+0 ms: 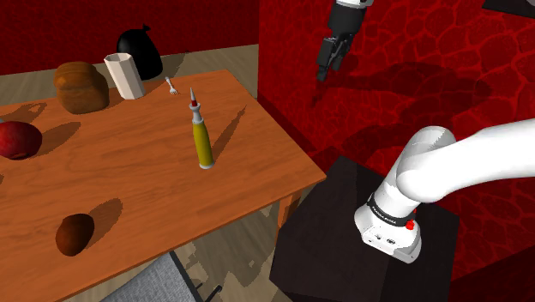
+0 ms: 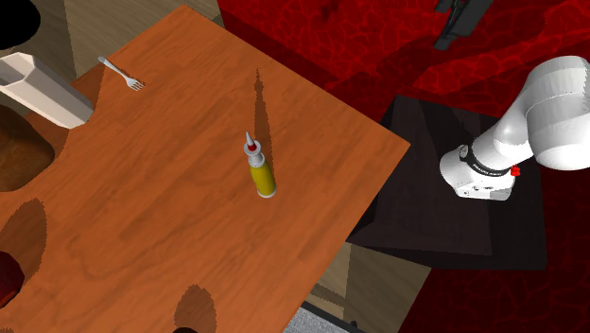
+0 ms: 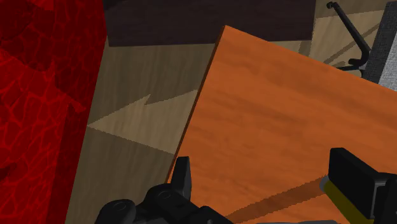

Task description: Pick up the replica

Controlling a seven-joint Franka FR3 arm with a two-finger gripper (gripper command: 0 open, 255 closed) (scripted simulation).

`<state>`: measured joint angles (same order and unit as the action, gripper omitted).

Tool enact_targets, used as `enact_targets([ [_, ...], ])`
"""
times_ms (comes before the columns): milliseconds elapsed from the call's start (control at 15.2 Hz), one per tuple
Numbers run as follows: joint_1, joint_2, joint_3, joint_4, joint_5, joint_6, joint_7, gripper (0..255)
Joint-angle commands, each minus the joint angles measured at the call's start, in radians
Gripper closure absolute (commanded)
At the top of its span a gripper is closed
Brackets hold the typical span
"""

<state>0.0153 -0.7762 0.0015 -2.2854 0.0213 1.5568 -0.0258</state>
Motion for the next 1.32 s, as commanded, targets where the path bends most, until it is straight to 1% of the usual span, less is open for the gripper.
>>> enact_targets([
  [0,0.000,0.000,0.000,0.000,0.000,0.000,0.000,0],
  [264,0.031,0.102,0.037,0.022,0.026,0.101,0.004,0],
  [594,0.065,0.240,0.084,0.074,0.047,0.214,0.008,0],
  [924,0.094,0.386,0.132,0.152,0.054,0.309,0.014,0],
  [1254,0.120,0.538,0.180,0.255,0.043,0.384,0.025,0],
])
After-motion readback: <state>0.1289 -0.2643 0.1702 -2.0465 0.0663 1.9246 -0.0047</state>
